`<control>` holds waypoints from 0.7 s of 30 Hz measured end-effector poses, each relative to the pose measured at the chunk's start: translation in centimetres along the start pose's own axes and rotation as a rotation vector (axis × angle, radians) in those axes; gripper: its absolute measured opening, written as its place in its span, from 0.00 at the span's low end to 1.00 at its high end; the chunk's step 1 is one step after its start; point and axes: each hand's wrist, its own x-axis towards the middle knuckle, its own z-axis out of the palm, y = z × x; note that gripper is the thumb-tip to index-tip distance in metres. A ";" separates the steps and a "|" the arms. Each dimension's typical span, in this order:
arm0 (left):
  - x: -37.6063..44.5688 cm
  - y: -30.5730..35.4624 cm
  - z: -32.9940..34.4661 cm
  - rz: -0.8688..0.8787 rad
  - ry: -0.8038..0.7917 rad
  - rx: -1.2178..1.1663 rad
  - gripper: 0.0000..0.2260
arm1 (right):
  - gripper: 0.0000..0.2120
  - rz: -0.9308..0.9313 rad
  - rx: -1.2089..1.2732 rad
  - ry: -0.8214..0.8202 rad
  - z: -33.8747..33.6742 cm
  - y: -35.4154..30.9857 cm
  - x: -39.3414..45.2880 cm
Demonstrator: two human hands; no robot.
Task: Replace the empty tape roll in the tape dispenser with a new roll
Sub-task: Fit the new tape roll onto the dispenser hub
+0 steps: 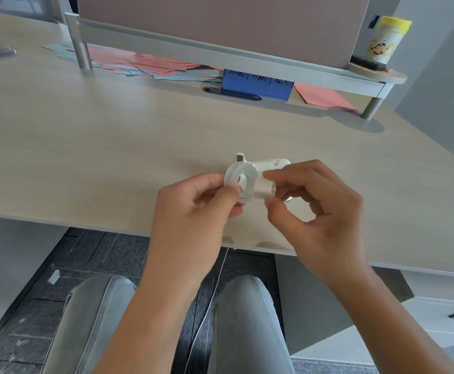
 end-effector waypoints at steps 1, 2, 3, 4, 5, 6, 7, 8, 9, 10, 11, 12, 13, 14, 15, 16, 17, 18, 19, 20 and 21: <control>-0.1 -0.1 0.2 -0.007 -0.011 -0.010 0.04 | 0.17 0.007 0.017 0.000 0.0 -0.2 0.1; -0.2 -0.2 0.3 -0.014 -0.018 -0.015 0.05 | 0.16 0.006 0.015 -0.003 0.1 -0.3 0.3; -0.3 -0.3 0.3 -0.017 -0.025 -0.020 0.06 | 0.16 -0.001 -0.004 -0.009 0.1 -0.4 0.3; -0.3 -0.4 0.3 -0.017 -0.030 -0.023 0.07 | 0.15 -0.014 -0.034 -0.017 0.2 -0.5 0.4; -0.3 -0.4 0.4 -0.014 -0.030 -0.018 0.08 | 0.15 -0.028 -0.066 -0.026 0.3 -0.6 0.4; -0.4 -0.5 0.4 -0.014 -0.024 -0.011 0.08 | 0.15 -0.042 -0.091 -0.036 0.4 -0.6 0.4; -0.4 -0.5 0.4 -0.015 -0.018 -0.005 0.09 | 0.15 -0.055 -0.107 -0.044 0.4 -0.7 0.3; -0.4 -0.5 0.4 -0.017 -0.015 -0.001 0.09 | 0.15 -0.069 -0.118 -0.051 0.4 -0.7 0.4; -0.4 -0.5 0.5 -0.016 -0.013 0.005 0.08 | 0.15 -0.086 -0.129 -0.058 0.3 -0.7 0.4; -0.4 -0.5 0.5 -0.016 -0.014 0.009 0.08 | 0.15 -0.104 -0.141 -0.064 0.3 -0.6 0.5; -0.4 -0.5 0.5 -0.019 -0.015 0.008 0.08 | 0.14 -0.118 -0.150 -0.071 0.2 -0.6 0.5; -0.4 -0.5 0.6 -0.020 -0.016 0.006 0.08 | 0.14 -0.128 -0.160 -0.075 0.2 -0.6 0.6; -0.4 -0.6 0.6 -0.019 -0.016 0.010 0.09 | 0.14 -0.134 -0.172 -0.078 0.2 -0.5 0.7; -0.4 -0.6 0.6 -0.013 -0.015 0.023 0.09 | 0.13 -0.140 -0.185 -0.080 0.2 -0.5 0.7; -0.4 -0.6 0.6 -0.005 -0.010 0.040 0.09 | 0.13 -0.146 -0.197 -0.082 0.2 -0.4 0.8; -0.3 -0.5 0.5 -0.001 -0.004 0.056 0.10 | 0.13 -0.152 -0.203 -0.087 0.2 -0.3 0.8; -0.3 -0.4 0.5 -0.001 -0.001 0.068 0.10 | 0.13 -0.158 -0.204 -0.092 0.2 -0.2 0.8; -0.2 -0.3 0.5 -0.005 -0.003 0.077 0.10 | 0.12 -0.162 -0.202 -0.097 0.2 -0.2 0.7; -0.1 -0.3 0.5 -0.011 -0.006 0.083 0.10 | 0.12 -0.165 -0.200 -0.100 0.3 -0.1 0.7; -0.1 -0.2 0.4 -0.019 -0.008 0.083 0.10 | 0.12 -0.168 -0.198 -0.099 0.3 -0.1 0.7; 0.0 -0.1 0.3 -0.027 -0.011 0.077 0.10 | 0.12 -0.170 -0.195 -0.097 0.3 -0.1 0.7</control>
